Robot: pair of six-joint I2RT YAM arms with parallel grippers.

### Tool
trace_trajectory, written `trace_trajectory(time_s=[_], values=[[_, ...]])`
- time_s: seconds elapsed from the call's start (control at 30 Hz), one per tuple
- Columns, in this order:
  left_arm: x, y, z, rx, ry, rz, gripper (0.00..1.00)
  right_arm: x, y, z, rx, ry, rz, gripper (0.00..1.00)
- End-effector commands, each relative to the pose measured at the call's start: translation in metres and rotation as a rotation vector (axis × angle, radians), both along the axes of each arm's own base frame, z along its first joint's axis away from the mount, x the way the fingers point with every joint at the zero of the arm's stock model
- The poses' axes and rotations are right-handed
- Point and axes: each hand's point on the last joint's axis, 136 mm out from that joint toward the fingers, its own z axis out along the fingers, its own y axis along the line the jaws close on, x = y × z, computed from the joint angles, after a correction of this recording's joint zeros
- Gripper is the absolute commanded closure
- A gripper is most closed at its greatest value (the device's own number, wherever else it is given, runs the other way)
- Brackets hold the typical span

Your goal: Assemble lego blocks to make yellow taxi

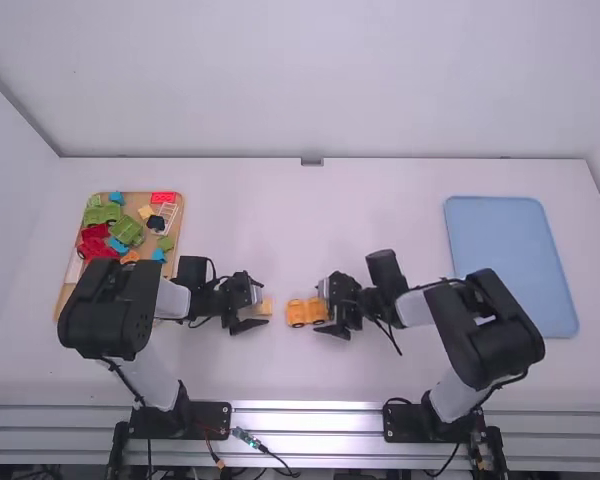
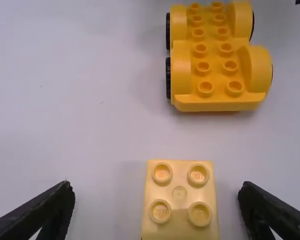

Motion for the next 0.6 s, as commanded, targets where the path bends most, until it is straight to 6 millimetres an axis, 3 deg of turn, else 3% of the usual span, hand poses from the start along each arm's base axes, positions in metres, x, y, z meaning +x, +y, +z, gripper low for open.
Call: trace_trajectory(time_s=[0.0,0.57], values=[[-0.002,-0.004,0.002,-0.023,0.002,-0.020,0.09,-0.006,-0.001,-0.012,-0.001,0.034,0.001,0.01],[-0.003,-0.004,0.001,-0.025,0.012,-0.014,0.09,0.004,0.021,-0.034,0.051,0.087,0.060,0.02]])
